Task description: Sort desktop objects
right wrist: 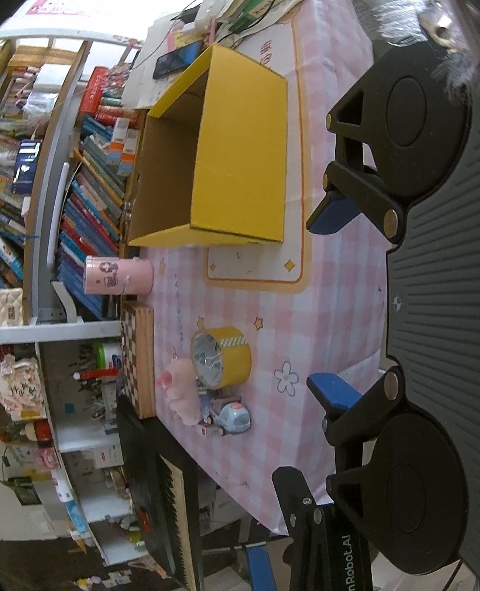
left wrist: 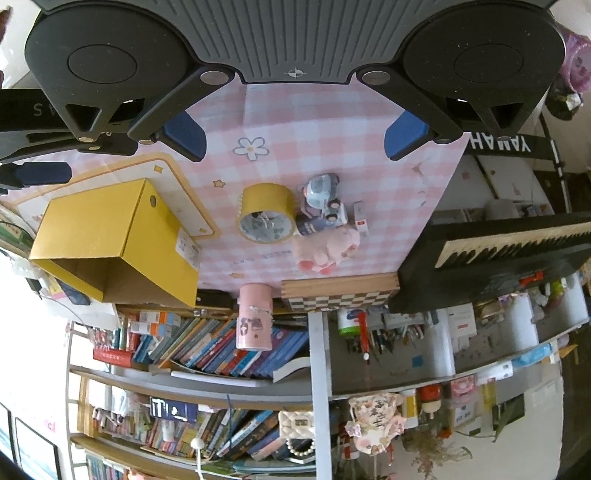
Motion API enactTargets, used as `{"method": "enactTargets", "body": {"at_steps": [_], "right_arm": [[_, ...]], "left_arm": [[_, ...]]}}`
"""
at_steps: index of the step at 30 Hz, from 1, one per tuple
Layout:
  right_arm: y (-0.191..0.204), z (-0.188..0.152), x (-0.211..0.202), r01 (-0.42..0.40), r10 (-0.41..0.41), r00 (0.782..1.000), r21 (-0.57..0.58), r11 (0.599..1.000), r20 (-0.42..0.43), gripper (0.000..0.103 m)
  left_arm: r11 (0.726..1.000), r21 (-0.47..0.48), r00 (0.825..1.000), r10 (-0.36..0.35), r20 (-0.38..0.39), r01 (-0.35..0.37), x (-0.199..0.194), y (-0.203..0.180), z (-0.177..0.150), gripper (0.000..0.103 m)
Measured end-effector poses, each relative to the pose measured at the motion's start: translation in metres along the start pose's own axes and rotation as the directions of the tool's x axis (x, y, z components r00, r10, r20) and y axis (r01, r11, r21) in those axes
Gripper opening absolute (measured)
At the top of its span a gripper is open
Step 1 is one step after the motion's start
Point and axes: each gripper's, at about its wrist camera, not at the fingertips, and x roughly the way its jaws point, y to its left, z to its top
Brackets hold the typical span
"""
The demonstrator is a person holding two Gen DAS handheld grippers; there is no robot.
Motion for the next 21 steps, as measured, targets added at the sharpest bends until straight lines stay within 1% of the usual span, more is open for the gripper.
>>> {"method": "enactTargets", "body": {"at_steps": [3, 7, 12, 21], "right_arm": [[0.003, 0.001, 0.002, -0.011, 0.011, 1.000, -0.016, 1.000, -0.006, 0.080], [0.007, 0.002, 0.009, -0.046, 0.045, 0.998, -0.027, 0.999, -0.036, 0.077], [0.014, 0.005, 0.016, -0.063, 0.058, 0.997, -0.079, 0.995, -0.056, 0.073], [0.017, 0.021, 0.046, -0.109, 0.100, 0.991, -0.117, 0.987, -0.085, 0.070]], "left_arm": [[1.000, -0.022, 1.000, 0.011, -0.014, -0.012, 0.002, 0.004, 0.000, 0.103], [0.998, -0.057, 0.998, 0.035, -0.048, -0.037, 0.007, 0.011, -0.002, 0.103], [0.994, -0.092, 0.996, 0.053, -0.073, -0.060, 0.013, 0.016, -0.004, 0.103], [0.990, -0.079, 0.988, 0.108, -0.113, -0.117, 0.034, 0.018, 0.004, 0.102]]}}
